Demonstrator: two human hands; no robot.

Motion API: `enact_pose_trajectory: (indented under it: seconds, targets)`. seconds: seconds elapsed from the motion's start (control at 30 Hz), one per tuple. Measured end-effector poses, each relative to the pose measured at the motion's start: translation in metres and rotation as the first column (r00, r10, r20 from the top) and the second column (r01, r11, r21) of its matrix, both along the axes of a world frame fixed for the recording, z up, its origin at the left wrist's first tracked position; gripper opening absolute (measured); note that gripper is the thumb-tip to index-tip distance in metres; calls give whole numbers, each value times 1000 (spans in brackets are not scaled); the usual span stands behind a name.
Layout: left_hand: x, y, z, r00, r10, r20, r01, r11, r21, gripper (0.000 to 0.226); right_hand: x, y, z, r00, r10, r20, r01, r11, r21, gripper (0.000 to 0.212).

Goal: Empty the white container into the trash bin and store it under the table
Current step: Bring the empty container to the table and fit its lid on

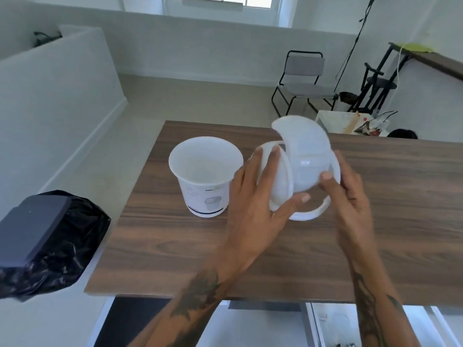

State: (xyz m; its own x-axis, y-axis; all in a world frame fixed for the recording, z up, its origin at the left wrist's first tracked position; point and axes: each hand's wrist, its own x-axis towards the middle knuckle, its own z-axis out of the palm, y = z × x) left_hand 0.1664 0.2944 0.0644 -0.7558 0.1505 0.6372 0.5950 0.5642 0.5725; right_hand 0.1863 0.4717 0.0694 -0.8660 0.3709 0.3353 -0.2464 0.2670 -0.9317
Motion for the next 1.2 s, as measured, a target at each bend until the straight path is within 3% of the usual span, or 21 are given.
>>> enact_pose_trajectory:
  seconds: [0.07, 0.23, 0.33, 0.53, 0.73, 1.03, 1.2]
  targets:
    - [-6, -21, 41, 994, 44, -103, -41, 999, 29, 81, -9, -22, 36, 996, 41, -77, -38, 999, 34, 49]
    - [-47, -91, 90, 1000, 5, -3, -4, 996, 92, 64, -45, -95, 73, 993, 13, -120, 5, 990, 143, 50]
    - [-73, -123, 83, 993, -70, 100, 59, 992, 111, 52, -61, -130, 63, 995, -23, -97, 40, 982, 183, 48]
    - [-87, -154, 16, 934, 8, 357, -29, 998, 54, 57, -75, -161, 5, 991, -58, 119, 20, 954, 299, 57]
    - [-103, -152, -7, 902, -129, 412, 55, 981, 187, 63, -77, -158, -12, 994, -55, 95, 36, 981, 189, 55]
    - [-128, -152, -5, 918, -103, 383, 64, 991, 114, 55, -86, -151, -2, 988, 85, 130, -82, 996, -28, 47]
    - [-130, -147, -14, 927, -73, 367, 37, 994, 104, 61, -82, -154, 2, 972, 202, 116, -201, 979, -24, 38]
